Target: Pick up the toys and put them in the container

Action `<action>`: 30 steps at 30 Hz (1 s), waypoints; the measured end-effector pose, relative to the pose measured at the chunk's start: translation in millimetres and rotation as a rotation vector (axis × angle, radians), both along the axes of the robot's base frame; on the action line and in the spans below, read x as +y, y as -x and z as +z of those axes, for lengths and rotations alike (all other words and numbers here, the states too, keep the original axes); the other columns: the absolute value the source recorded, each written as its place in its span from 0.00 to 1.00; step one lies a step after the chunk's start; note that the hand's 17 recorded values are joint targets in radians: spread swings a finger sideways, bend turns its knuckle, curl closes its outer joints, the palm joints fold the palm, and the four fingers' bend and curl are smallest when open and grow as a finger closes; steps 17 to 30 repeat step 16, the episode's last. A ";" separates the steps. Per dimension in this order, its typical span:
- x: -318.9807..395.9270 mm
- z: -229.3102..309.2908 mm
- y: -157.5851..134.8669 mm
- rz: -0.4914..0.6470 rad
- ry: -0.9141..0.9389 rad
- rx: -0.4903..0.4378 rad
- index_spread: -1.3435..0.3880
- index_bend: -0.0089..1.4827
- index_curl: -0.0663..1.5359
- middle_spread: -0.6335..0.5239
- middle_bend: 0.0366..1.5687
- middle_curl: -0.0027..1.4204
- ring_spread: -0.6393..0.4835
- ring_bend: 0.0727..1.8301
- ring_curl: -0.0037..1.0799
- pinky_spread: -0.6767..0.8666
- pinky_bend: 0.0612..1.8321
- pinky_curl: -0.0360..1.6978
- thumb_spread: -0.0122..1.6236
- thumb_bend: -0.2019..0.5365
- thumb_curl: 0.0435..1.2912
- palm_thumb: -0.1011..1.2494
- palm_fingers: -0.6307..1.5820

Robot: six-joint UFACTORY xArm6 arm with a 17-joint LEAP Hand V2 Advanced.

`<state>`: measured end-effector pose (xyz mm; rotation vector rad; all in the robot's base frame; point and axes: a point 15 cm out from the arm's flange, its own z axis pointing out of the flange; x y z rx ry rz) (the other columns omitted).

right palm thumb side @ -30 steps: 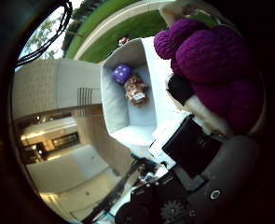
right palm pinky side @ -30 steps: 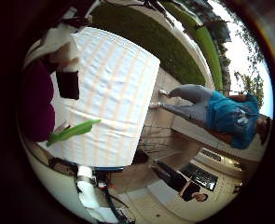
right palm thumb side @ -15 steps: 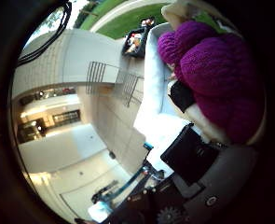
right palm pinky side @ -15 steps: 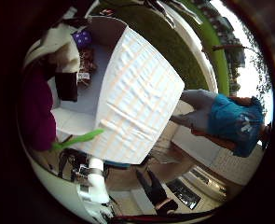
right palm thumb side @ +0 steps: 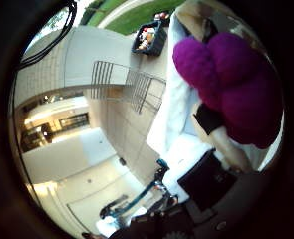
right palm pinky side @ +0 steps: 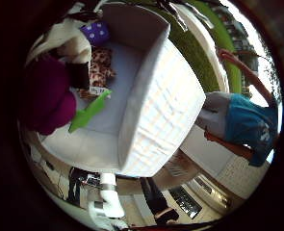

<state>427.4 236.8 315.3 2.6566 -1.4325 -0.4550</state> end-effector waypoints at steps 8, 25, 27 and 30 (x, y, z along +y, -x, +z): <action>-12.8 -9.7 -2.1 0.034 -0.005 0.033 0.47 0.08 0.48 0.60 0.10 0.30 0.82 0.26 0.33 0.73 0.52 0.26 0.70 0.24 0.41 0.70 0.22; -40.8 19.0 10.4 0.001 -0.001 0.050 0.51 0.10 0.34 0.61 0.08 0.24 0.84 0.21 0.29 0.75 0.45 0.22 0.70 0.24 0.39 0.70 0.25; -40.8 19.0 10.4 0.001 -0.001 0.050 0.51 0.10 0.34 0.61 0.08 0.24 0.84 0.21 0.29 0.75 0.45 0.22 0.70 0.24 0.39 0.70 0.25; -40.8 19.0 10.4 0.001 -0.001 0.050 0.51 0.10 0.34 0.61 0.08 0.24 0.84 0.21 0.29 0.75 0.45 0.22 0.70 0.24 0.39 0.70 0.25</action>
